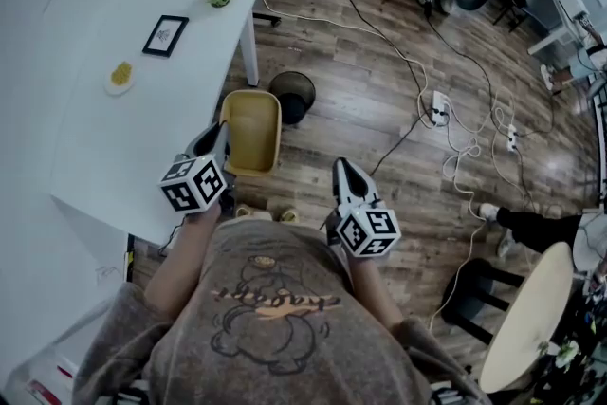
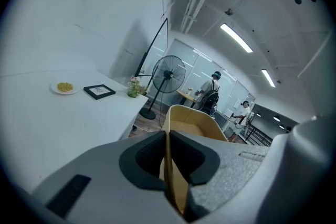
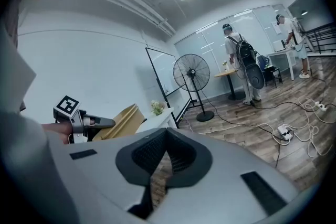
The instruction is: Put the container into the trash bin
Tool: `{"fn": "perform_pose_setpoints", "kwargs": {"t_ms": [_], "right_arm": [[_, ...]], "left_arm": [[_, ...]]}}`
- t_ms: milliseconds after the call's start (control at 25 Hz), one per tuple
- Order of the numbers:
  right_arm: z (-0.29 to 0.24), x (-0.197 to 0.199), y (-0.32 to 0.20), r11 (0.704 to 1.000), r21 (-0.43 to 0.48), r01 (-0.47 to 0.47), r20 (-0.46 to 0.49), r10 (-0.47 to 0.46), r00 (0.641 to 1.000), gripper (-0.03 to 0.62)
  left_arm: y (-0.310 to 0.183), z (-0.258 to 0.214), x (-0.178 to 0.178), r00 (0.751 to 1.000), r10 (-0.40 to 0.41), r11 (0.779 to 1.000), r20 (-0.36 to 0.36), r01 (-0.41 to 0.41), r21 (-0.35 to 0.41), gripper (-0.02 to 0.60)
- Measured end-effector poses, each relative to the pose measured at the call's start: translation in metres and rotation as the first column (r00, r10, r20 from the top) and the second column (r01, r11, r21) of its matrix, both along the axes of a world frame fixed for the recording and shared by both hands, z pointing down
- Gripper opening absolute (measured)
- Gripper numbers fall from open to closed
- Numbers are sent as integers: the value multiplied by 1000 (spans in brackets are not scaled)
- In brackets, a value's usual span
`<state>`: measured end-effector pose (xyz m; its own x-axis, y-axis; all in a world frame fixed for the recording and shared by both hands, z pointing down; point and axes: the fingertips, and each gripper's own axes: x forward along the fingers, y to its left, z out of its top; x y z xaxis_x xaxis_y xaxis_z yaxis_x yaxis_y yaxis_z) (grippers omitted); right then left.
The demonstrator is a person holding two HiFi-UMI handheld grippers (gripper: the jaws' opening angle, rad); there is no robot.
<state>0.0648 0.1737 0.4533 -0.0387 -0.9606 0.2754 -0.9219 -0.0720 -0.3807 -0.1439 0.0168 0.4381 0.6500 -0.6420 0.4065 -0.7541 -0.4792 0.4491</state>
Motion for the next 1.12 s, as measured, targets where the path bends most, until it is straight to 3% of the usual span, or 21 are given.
{"fn": "perform_pose_setpoints", "kwargs": {"t_ms": [360,680,1120], "right_arm": [[3,22,1,998,3,67,-12,-67,998,0],[11,23,-13,995,-4,98,-2,-98,995,0],[16,63,-51,998,1,57,-2,-57,998,0]], "left_arm": [[29,0,9,998,-58,998,-9,58,7,25],[21,0,15,998,-67,998,-21,68,10,25],[-27,6,81,999,-2,1000,-52,2,7,25]]}}
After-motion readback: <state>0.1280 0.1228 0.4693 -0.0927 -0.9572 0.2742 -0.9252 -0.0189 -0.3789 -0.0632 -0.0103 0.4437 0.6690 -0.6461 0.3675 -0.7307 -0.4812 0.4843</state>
